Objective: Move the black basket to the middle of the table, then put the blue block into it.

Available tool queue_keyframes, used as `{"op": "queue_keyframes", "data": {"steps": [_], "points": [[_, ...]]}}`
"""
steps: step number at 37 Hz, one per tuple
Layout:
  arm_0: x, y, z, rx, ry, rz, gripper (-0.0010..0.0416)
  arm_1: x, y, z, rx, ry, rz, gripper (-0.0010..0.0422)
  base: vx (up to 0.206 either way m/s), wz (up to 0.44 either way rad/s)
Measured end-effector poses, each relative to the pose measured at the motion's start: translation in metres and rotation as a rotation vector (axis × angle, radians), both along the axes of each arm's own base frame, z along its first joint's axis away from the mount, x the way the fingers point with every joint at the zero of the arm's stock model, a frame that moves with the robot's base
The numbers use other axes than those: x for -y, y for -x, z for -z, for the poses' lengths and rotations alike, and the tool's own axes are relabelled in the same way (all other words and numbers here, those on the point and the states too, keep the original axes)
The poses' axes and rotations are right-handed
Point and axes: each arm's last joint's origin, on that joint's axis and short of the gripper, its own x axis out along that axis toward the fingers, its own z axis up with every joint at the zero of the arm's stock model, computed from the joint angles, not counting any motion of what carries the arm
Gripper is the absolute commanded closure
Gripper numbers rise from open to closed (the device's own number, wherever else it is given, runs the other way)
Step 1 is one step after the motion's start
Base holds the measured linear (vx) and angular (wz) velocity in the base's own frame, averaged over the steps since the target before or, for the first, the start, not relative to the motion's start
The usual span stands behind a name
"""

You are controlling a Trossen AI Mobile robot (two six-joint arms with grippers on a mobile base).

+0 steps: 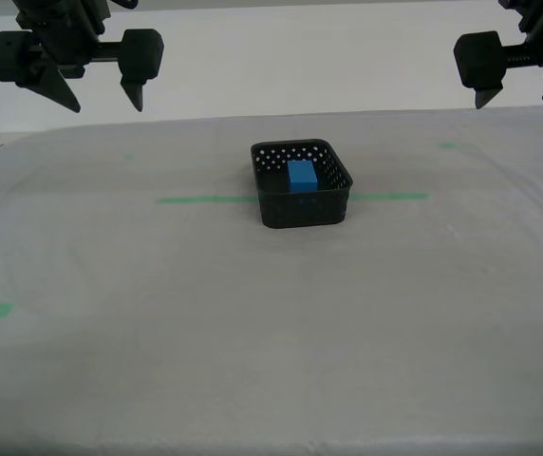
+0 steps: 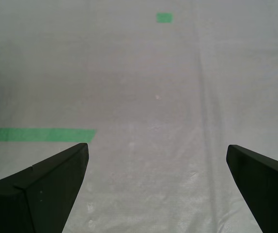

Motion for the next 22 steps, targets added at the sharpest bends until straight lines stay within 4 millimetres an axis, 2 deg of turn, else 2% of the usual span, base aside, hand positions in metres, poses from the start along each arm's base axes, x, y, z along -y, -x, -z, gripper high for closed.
{"op": "queue_keyframes", "data": {"steps": [22], "points": [[0.0002, 0.0000, 0.0000, 0.000, 0.000, 0.001, 0.0007, -0.0001, 0.0000, 0.0000, 0.000, 0.000, 0.000, 0.0012, 0.000, 0.000]]}}
